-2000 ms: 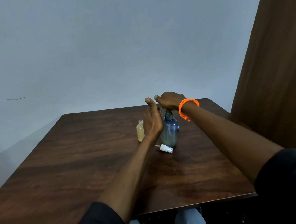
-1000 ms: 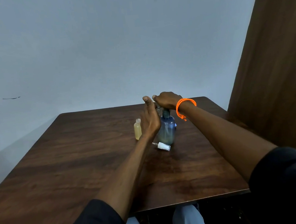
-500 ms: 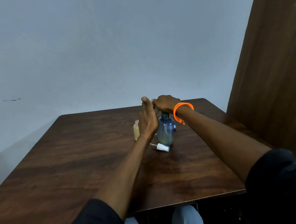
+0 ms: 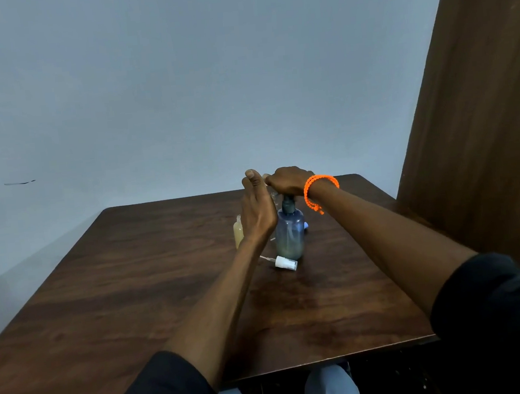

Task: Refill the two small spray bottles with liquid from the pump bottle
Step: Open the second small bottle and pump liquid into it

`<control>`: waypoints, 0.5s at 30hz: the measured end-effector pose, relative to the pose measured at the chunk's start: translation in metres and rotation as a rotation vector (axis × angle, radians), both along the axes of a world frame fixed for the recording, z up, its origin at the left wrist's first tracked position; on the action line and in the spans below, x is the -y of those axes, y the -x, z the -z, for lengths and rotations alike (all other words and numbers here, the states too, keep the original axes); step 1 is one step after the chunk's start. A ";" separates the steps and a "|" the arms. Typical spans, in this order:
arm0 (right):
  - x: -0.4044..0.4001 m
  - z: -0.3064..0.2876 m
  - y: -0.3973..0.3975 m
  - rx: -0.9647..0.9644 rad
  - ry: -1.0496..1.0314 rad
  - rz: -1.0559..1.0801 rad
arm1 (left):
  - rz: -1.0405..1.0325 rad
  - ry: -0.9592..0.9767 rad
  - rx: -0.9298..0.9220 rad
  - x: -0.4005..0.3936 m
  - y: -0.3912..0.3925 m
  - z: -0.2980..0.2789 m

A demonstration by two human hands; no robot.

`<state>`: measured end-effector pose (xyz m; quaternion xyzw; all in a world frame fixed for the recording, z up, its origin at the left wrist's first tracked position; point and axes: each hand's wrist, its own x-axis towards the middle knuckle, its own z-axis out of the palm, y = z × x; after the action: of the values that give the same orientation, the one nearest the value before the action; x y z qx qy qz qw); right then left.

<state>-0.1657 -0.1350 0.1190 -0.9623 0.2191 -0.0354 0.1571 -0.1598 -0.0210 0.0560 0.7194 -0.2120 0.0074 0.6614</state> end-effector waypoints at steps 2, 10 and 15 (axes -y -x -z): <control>-0.006 -0.001 0.006 -0.043 0.003 0.004 | 0.009 0.008 -0.002 0.000 -0.002 -0.002; 0.000 0.003 -0.006 0.018 -0.006 -0.008 | -0.014 -0.049 0.020 -0.004 -0.005 -0.005; -0.001 0.012 -0.007 -0.007 0.023 -0.009 | -0.004 -0.034 0.007 0.001 -0.011 -0.004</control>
<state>-0.1584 -0.1336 0.1075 -0.9651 0.2151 -0.0341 0.1455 -0.1492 -0.0217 0.0604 0.7309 -0.2128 0.0078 0.6484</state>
